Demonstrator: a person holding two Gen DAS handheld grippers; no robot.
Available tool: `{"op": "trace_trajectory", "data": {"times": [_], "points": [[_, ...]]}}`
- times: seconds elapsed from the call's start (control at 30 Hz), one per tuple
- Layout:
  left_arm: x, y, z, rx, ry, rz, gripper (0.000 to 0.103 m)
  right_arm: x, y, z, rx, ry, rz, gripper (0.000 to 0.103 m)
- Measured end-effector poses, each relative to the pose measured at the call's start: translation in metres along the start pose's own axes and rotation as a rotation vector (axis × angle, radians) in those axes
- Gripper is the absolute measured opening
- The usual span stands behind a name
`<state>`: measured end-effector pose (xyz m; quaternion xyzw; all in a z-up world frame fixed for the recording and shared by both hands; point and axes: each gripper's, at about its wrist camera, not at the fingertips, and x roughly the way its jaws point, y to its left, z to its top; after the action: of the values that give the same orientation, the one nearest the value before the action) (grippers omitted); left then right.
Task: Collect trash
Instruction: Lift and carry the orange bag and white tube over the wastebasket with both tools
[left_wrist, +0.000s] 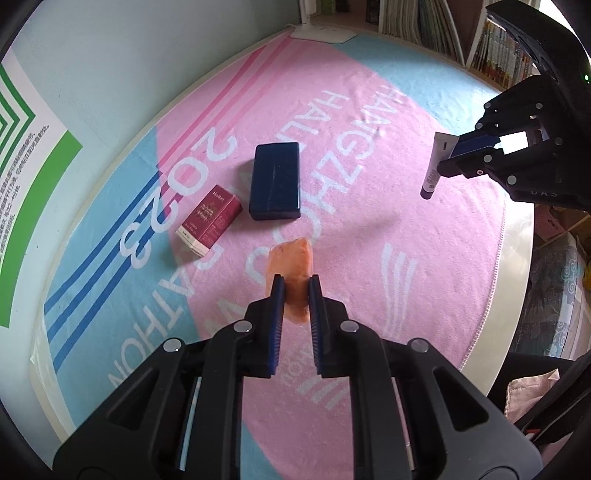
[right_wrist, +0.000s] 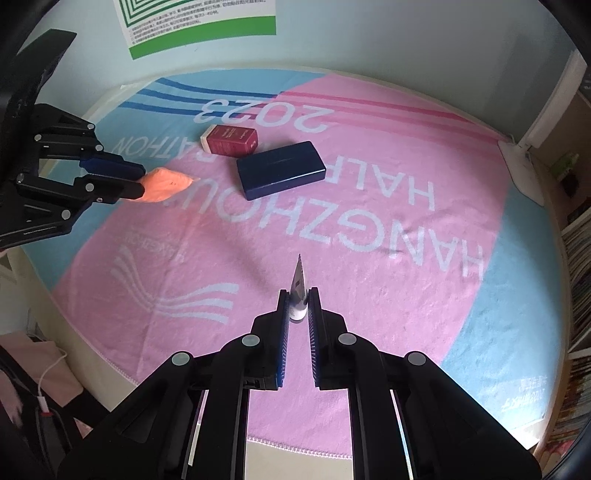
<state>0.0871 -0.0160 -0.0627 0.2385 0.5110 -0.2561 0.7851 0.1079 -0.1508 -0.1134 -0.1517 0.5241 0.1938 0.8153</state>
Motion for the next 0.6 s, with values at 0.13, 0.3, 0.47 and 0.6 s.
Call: {"op": "trace_trajectory", "data": {"times": [0.13, 0.3, 0.47, 0.6], "points": [[-0.006, -0.014, 0.003, 0.052, -0.015, -0.018, 0.011, -0.014, -0.001, -0.014, 0.053, -0.015, -0.027, 0.011], [-0.010, -0.046, 0.009, 0.157, -0.026, -0.052, 0.011, -0.034, -0.004, -0.046, 0.139, -0.030, -0.068, 0.011], [-0.012, -0.093, 0.016, 0.277, -0.031, -0.100, 0.011, -0.060, -0.009, -0.093, 0.247, -0.043, -0.121, 0.011], [-0.015, -0.142, 0.022, 0.390, -0.042, -0.140, 0.011, -0.084, -0.017, -0.139, 0.337, -0.052, -0.167, 0.011]]}}
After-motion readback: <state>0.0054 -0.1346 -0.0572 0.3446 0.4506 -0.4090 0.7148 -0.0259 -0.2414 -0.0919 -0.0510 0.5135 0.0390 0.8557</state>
